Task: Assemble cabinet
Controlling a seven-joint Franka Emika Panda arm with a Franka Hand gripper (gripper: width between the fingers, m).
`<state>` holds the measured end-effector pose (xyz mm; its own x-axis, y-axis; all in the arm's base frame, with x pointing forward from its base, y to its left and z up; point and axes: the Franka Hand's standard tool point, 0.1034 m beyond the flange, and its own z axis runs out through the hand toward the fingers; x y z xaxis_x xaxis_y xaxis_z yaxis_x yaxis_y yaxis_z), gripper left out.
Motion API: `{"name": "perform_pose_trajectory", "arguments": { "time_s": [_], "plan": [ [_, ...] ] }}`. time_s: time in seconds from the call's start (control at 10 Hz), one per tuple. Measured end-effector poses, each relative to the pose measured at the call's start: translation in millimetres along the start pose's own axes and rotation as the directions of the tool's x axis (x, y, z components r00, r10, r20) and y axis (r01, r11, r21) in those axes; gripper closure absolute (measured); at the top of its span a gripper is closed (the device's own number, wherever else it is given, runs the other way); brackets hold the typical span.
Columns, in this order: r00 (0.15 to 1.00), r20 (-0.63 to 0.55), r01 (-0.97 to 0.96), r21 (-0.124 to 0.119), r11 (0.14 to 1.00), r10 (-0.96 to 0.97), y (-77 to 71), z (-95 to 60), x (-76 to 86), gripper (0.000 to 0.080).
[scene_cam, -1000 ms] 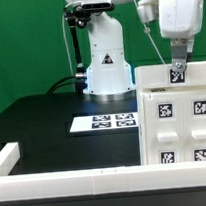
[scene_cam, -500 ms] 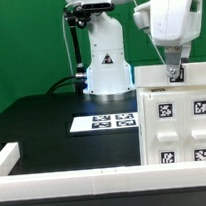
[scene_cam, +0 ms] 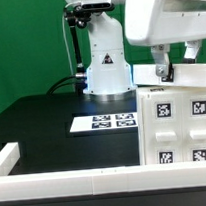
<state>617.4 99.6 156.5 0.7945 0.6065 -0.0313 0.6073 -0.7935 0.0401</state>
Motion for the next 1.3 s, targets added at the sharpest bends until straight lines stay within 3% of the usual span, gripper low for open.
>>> {"name": "perform_pose_trajectory", "arguments": {
  "time_s": [0.2,0.3,0.7,0.9,1.1,1.2,1.3],
  "plan": [
    [0.931,0.001,-0.365,0.063,0.929,0.366,-1.6,1.4,-6.0,0.0248],
    [0.879,0.014,-0.476,0.074,0.876,0.476,-1.7,1.4,-5.9,0.0248],
    [0.734,0.03,-0.679,0.07,0.731,0.679,-3.2,1.1,-4.6,0.0248],
    [0.535,0.047,-0.844,0.067,0.532,0.843,-5.6,-0.2,-3.2,0.0248],
    [0.212,0.06,-0.976,0.071,0.208,0.975,-4.8,0.0,-1.7,0.0248],
    [0.091,0.057,-0.992,0.091,0.085,0.994,-5.1,-0.2,0.5,0.0248],
    [0.063,0.059,-0.994,0.09,0.058,0.996,-5.0,0.2,0.1,0.0248]
  ]
}}
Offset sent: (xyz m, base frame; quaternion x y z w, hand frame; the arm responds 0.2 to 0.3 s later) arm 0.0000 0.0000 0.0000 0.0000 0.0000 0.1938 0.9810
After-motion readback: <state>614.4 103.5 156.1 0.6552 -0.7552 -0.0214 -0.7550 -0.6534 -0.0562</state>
